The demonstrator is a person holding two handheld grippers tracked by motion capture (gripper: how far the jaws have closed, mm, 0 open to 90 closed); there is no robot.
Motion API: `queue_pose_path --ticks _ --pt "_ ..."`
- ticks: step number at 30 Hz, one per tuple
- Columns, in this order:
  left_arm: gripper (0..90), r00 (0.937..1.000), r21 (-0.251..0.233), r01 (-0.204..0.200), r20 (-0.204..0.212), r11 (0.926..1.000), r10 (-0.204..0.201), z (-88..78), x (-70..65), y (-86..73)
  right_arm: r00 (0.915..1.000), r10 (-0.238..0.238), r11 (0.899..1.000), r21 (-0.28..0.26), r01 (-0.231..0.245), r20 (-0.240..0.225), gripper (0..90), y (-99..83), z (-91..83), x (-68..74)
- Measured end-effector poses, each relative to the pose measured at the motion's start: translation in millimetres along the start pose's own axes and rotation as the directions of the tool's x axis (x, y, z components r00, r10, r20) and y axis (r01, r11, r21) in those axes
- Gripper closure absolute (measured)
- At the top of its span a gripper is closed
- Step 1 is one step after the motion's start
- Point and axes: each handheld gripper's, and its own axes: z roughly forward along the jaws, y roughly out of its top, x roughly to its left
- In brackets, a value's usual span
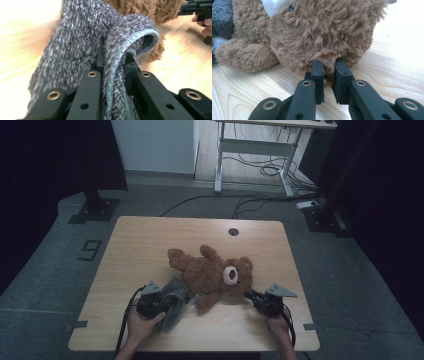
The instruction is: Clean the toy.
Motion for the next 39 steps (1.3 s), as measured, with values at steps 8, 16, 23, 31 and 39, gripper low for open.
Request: queue_pose_path --ticks 8,16,23,31,39 --pt "79.9 0.9997 -0.037 0.017 -0.016 0.9992 -0.018 -11.7 6.4 -0.7 1.0 -0.007 1.0 0.001 0.007 -0.004 79.6 0.2 0.0 -0.5" --pt "80.0 0.9999 -0.106 -0.009 -0.014 0.9943 0.007 -15.7 -5.6 29.5 0.9999 -0.011 1.0 0.002 0.011 -0.003 79.5 0.2 0.1 -0.2" --pt "80.0 0.9982 -0.108 -0.059 -0.003 0.9924 0.059 6.5 -22.3 64.5 0.9999 -0.012 1.0 0.006 0.012 -0.003 79.2 0.2 0.1 -0.3" --pt "80.0 0.9908 -0.107 -0.133 0.013 0.9854 0.135 34.5 -49.1 108.3 0.9999 -0.015 1.0 0.007 0.015 -0.004 79.1 0.4 0.3 -0.6" --pt "79.9 0.9943 -0.016 -0.105 0.021 0.9944 0.105 66.9 -41.1 120.9 0.9997 -0.024 1.0 0.01 0.024 -0.004 78.6 0.4 0.1 -1.2"
